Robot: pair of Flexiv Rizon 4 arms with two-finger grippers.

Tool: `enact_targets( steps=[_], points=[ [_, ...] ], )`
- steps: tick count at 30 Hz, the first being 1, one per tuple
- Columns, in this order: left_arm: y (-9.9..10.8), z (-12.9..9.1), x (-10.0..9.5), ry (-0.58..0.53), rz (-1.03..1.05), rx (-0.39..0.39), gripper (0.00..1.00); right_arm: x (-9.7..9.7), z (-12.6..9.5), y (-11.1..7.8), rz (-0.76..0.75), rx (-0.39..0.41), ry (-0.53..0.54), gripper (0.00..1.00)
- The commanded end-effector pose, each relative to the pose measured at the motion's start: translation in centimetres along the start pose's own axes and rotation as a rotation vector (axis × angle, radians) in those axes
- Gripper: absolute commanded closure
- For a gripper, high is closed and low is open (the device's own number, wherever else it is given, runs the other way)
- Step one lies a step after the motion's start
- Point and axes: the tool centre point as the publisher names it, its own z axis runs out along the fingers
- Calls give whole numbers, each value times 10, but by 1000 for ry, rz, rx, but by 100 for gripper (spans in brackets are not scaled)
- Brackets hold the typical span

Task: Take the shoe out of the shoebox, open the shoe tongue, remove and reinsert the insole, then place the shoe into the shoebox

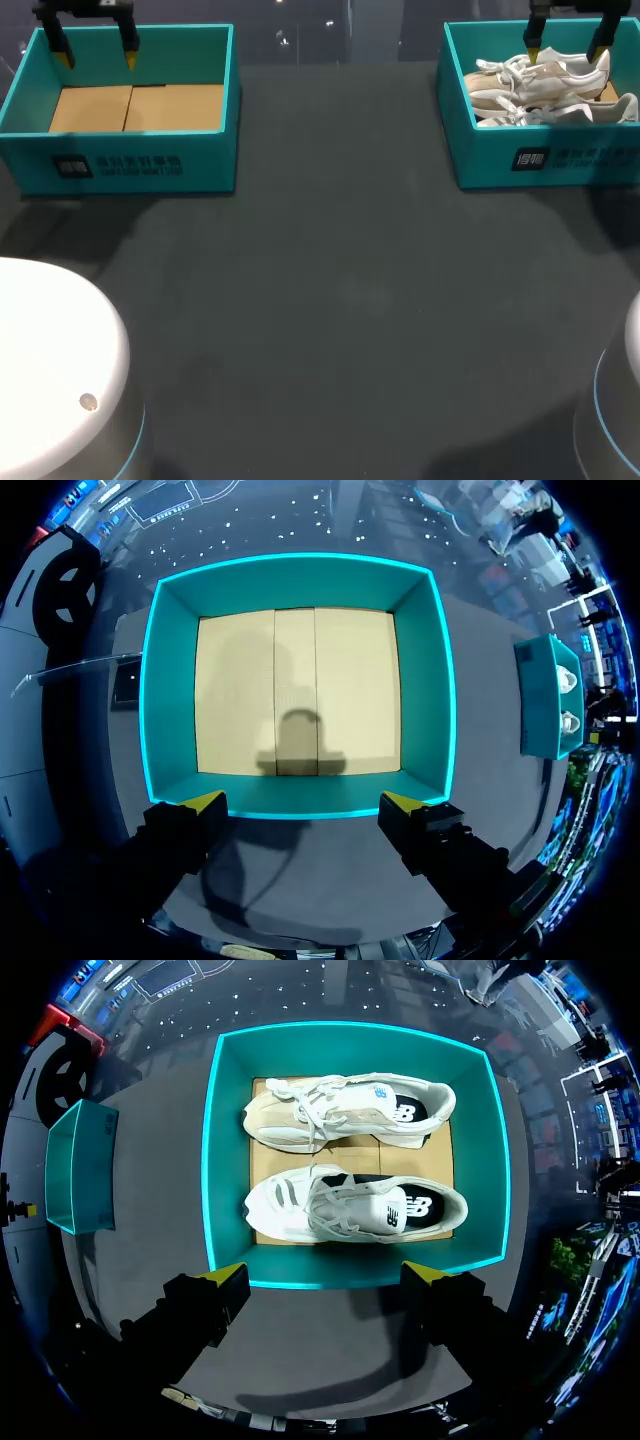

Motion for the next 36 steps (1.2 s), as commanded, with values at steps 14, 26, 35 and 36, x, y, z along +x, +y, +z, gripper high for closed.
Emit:
enact_targets(
  steps=[14, 26, 35, 36],
  points=[
    [0, 0, 0, 0, 0, 0, 0, -49, 4, -4, 17, -33, -33, 0],
    [0, 0, 0, 0, 0, 0, 0, -113, 35, -10, 36, -31, -64, 0],
    [0, 0, 0, 0, 0, 0, 0, -137, 58, 0, 39, -6, -87, 2],
    [0, 0, 0, 0, 0, 0, 0, -140, 61, 2, 39, -6, -86, 6]
  ],
)
